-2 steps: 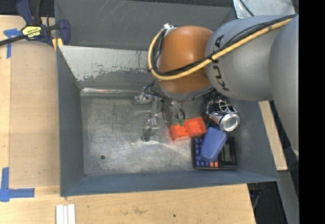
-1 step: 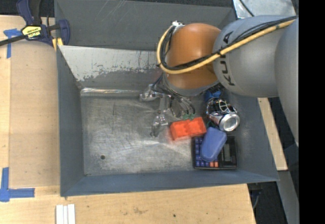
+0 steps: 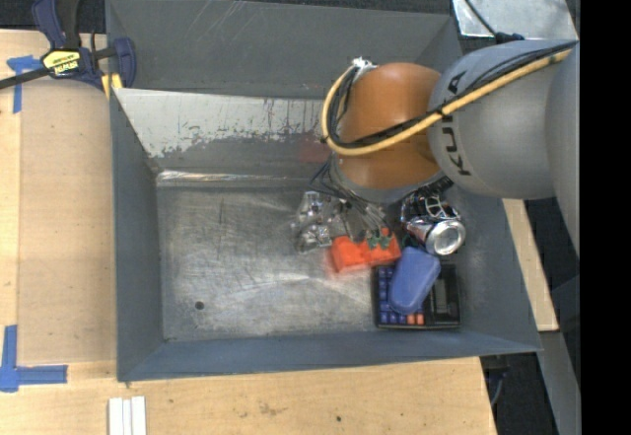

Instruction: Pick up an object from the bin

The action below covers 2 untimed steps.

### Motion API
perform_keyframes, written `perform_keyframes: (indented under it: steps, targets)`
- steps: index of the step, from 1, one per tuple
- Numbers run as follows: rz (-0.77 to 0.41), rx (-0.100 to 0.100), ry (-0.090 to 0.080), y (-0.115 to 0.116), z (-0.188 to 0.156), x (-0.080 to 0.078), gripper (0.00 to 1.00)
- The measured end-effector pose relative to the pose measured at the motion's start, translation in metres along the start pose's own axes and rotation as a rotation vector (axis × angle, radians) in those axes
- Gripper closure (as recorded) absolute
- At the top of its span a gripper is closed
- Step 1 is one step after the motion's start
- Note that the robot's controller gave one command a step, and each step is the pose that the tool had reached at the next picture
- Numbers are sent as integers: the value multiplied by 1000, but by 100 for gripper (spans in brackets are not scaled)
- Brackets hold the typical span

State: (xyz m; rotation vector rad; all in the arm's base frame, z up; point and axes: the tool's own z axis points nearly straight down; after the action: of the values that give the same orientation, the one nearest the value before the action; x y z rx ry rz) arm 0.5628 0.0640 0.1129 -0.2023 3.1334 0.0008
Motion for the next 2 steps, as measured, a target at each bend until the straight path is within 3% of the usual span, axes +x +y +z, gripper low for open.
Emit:
perform_keyframes:
  steps: [2]
  targets:
    - [-3, 0, 4, 0, -5, 0, 100]
